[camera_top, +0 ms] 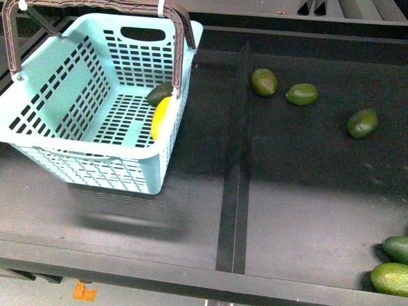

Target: Pick mango and avocado into basket

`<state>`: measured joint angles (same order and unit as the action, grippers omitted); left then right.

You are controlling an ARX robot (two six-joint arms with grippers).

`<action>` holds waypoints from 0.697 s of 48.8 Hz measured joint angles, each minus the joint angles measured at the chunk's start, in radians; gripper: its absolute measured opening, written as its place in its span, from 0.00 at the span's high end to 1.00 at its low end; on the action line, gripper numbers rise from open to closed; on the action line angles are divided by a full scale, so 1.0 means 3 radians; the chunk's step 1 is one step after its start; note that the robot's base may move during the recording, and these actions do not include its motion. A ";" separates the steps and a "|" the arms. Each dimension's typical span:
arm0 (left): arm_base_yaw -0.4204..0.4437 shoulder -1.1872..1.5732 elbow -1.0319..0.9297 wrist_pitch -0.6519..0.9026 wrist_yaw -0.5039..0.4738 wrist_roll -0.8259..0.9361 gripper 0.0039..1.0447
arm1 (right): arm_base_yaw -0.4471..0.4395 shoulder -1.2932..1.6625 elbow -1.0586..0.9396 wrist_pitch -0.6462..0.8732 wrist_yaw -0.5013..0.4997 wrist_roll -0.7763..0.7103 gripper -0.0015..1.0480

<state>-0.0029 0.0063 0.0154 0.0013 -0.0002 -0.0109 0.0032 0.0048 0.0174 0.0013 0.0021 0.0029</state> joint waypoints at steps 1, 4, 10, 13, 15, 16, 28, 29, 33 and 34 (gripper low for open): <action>0.0000 0.0000 0.0000 0.0000 0.0000 0.0000 0.98 | 0.0000 0.0000 0.0000 0.0000 0.0000 -0.0001 0.08; 0.0000 0.0000 0.0000 0.0000 0.0000 0.0000 0.98 | 0.0000 0.0000 0.0000 0.0000 0.0000 0.0000 0.08; 0.0000 0.0000 0.0000 0.0000 0.0000 -0.0001 0.77 | 0.0000 0.0000 0.0000 0.0000 0.0000 0.0000 0.08; 0.0000 0.0000 0.0000 0.0000 0.0000 -0.0001 0.67 | 0.0000 0.0000 0.0000 0.0000 0.0000 -0.0001 0.08; 0.0000 0.0000 0.0000 0.0000 0.0000 0.0000 0.58 | 0.0000 0.0000 0.0000 0.0000 0.0000 -0.0001 0.08; 0.0000 0.0000 0.0000 0.0000 0.0000 0.0000 0.53 | 0.0000 0.0000 0.0000 0.0000 0.0000 -0.0001 0.08; 0.0000 0.0000 0.0000 0.0000 0.0000 0.0000 0.07 | 0.0000 0.0000 0.0000 0.0000 0.0000 -0.0001 0.08; 0.0000 0.0000 0.0000 0.0000 0.0000 0.0005 0.06 | 0.0000 0.0000 0.0000 0.0000 0.0000 -0.0001 0.08; 0.0000 0.0000 0.0000 0.0000 0.0000 0.0004 0.08 | 0.0000 0.0000 0.0000 0.0000 0.0000 -0.0001 0.08; 0.0000 0.0000 0.0000 0.0000 0.0000 0.0004 0.08 | 0.0000 0.0000 0.0000 0.0000 0.0000 -0.0001 0.08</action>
<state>-0.0029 0.0063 0.0154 0.0013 -0.0002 -0.0097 0.0032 0.0048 0.0174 0.0013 0.0021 0.0025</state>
